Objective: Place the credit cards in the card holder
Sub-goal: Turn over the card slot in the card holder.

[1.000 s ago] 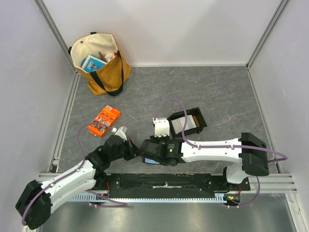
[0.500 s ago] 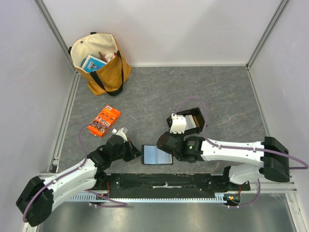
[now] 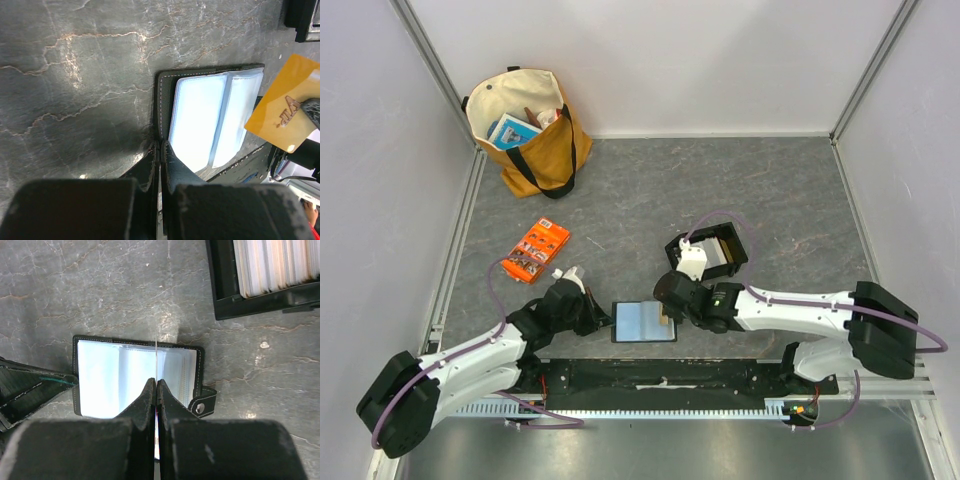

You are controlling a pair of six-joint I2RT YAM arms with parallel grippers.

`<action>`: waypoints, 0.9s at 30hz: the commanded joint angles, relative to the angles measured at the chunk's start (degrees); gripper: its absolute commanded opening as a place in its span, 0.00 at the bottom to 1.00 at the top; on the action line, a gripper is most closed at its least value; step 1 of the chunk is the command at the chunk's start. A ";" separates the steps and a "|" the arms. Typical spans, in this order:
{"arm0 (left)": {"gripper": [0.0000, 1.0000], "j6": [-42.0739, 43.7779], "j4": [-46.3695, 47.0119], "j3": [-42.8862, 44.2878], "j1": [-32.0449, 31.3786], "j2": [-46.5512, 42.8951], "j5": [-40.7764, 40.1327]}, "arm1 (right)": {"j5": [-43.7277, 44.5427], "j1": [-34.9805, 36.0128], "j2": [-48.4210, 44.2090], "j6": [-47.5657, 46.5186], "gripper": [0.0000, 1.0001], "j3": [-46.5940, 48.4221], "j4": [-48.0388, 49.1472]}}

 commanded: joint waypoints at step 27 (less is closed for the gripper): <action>0.02 1.94 -1.02 1.24 -0.16 -1.40 -1.38 | -6.41 -4.44 -2.33 -0.31 0.00 -4.41 3.26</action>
